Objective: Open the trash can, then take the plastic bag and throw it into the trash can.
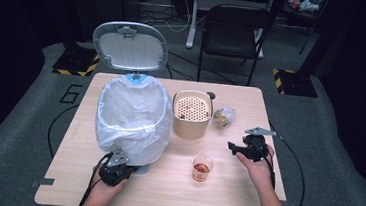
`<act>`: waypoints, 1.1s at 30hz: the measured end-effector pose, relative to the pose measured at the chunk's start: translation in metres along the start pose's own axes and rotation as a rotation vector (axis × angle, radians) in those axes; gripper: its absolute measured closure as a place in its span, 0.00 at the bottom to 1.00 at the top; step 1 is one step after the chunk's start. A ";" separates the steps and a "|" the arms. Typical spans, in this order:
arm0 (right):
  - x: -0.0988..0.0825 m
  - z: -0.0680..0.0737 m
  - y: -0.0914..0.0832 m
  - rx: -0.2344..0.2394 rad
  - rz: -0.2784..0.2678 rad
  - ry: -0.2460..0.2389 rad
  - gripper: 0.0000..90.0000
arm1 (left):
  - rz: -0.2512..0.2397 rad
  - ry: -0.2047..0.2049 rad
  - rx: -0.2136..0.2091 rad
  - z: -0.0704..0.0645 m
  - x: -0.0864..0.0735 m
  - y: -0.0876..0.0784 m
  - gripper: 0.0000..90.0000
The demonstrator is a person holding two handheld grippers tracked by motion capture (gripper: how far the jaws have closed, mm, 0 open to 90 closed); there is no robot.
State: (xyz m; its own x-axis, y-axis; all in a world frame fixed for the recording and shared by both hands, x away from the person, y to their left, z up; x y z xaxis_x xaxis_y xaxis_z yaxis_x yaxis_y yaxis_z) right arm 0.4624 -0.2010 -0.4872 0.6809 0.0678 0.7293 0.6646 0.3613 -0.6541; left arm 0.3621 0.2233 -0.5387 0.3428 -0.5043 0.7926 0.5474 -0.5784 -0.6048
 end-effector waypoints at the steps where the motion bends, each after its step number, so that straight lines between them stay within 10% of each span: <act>1: 0.004 0.000 0.003 -0.002 -0.002 -0.007 0.33 | 0.001 -0.002 0.000 0.000 0.000 0.000 1.00; 7: 0.030 -0.003 0.020 0.004 0.009 -0.007 0.28 | 0.006 0.043 0.008 0.003 0.001 0.000 1.00; 11: 0.044 -0.006 0.026 -0.001 0.005 -0.005 0.26 | 0.004 0.001 0.006 0.000 0.000 0.000 1.00; 33: 0.070 0.005 0.086 -0.057 0.051 -0.020 0.58 | 0.006 0.000 0.005 0.000 0.000 0.000 1.00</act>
State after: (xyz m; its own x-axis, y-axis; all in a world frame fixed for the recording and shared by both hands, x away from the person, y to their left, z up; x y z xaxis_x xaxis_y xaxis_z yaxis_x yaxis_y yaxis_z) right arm 0.5657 -0.1605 -0.4920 0.7083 0.1040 0.6982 0.6459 0.3034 -0.7005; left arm 0.3619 0.2231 -0.5384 0.3464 -0.5076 0.7889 0.5488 -0.5724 -0.6092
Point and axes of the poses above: each handheld gripper's, and its own axes: y roughly forward along the jaws, x roughly out of its top, z roughly to its left, the point moved 3 cm from there along y, roughly forward along the jaws, and after that the axes turned 11 degrees about y, right-handed, at the moved point
